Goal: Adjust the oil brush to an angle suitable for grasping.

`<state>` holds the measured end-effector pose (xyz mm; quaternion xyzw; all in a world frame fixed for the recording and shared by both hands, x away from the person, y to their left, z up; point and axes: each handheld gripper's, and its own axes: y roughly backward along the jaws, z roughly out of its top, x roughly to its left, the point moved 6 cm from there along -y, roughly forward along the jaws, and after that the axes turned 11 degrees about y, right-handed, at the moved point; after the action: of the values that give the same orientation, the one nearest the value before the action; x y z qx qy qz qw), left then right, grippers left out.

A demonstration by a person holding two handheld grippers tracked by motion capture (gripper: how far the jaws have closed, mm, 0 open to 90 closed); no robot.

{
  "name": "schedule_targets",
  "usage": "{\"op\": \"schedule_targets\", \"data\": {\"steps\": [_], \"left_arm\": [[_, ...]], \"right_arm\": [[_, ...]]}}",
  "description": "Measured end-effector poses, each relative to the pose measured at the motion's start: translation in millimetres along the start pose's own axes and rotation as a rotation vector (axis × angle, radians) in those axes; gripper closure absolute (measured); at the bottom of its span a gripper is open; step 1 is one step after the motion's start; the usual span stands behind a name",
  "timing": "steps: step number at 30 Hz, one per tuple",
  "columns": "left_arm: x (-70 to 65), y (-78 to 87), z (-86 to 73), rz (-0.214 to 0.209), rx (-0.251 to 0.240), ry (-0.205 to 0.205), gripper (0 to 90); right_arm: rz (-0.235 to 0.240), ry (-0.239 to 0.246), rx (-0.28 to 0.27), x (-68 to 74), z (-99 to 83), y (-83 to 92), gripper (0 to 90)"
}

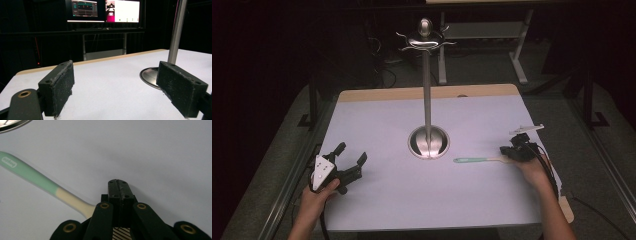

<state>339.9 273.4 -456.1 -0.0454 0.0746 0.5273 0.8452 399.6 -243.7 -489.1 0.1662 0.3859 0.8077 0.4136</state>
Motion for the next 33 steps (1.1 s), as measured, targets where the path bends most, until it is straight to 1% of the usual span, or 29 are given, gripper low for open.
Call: {"op": "schedule_targets", "data": {"steps": [1, 2, 3, 5, 6, 7, 8, 9, 16, 18, 20, 21, 23, 25, 26, 28, 29, 32, 33], "left_arm": [[0.3, 0.3, -0.1, 0.000, 0.004, -0.005, 14.5], [-0.2, -0.1, 0.1, -0.001, -0.003, 0.002, 14.5], [-0.2, 0.0, 0.0, -0.001, -0.003, 0.001, 14.5], [0.3, 0.3, -0.1, -0.001, 0.002, -0.006, 14.5], [-0.2, -0.1, 0.1, -0.002, -0.004, 0.001, 14.5], [0.2, 0.3, -0.1, -0.001, 0.001, -0.006, 14.5], [0.2, 0.3, -0.1, -0.001, 0.001, -0.006, 14.5], [0.2, 0.3, -0.1, -0.001, 0.001, -0.006, 14.5], [-0.1, 0.2, -0.1, -0.001, -0.002, -0.003, 14.5], [0.2, 0.4, -0.1, 0.000, 0.001, -0.007, 14.5], [0.1, 0.2, -0.1, -0.001, -0.001, -0.005, 14.5], [0.2, 0.3, -0.1, -0.001, 0.001, -0.006, 14.5], [0.2, 0.3, -0.1, -0.001, 0.000, -0.006, 14.5], [0.2, 0.3, -0.1, -0.001, 0.001, -0.006, 14.5], [0.2, 0.2, -0.1, -0.001, 0.001, -0.007, 14.5], [0.2, 0.3, -0.2, -0.001, 0.001, -0.008, 14.5], [0.2, 0.3, -0.2, 0.000, 0.002, -0.009, 14.5], [0.2, 0.3, -0.2, 0.000, 0.001, -0.007, 14.5], [0.2, 0.3, -0.2, 0.000, 0.001, -0.007, 14.5]], "right_arm": [[0.000, 0.007, 0.004, 0.1, -0.5, 0.6, 90.0], [0.001, 0.007, 0.012, 1.1, -1.4, 1.7, 90.0], [0.003, 0.017, 0.018, 2.4, -2.6, 3.3, 90.0], [0.004, 0.021, 0.021, 3.2, -3.3, 4.1, 90.0], [0.003, 0.021, 0.024, 4.2, -3.8, 4.8, 90.0], [0.005, 0.036, 0.025, 5.4, -4.8, 6.1, 90.0], [0.008, 0.028, 0.033, 6.9, -5.7, 7.2, 90.0], [0.008, 0.041, 0.033, 6.6, -6.5, 7.8, 89.9], [0.020, 0.028, 0.052, 12.0, -9.8, 12.0, 89.9], [0.023, 0.041, 0.052, 12.2, -10.6, 13.0, 89.9], [0.026, 0.037, 0.061, 14.1, -11.9, 14.4, 90.0], [0.027, 0.049, 0.060, 15.7, -12.9, 15.5, 90.0], [0.031, 0.055, 0.058, 16.8, -14.2, 16.7, 89.9], [0.034, 0.051, 0.059, 17.7, -14.8, 17.1, 89.9], [0.037, 0.059, 0.059, 18.7, -15.9, 18.3, 90.0], [0.040, 0.058, 0.061, 19.5, -16.4, 18.8, 89.9], [0.044, 0.051, 0.064, 20.8, -16.9, 19.4, 90.0], [0.047, 0.062, 0.064, 21.7, -18.1, 20.5, 90.0], [0.050, 0.050, 0.068, 23.4, -18.7, 21.2, 90.0]]}}
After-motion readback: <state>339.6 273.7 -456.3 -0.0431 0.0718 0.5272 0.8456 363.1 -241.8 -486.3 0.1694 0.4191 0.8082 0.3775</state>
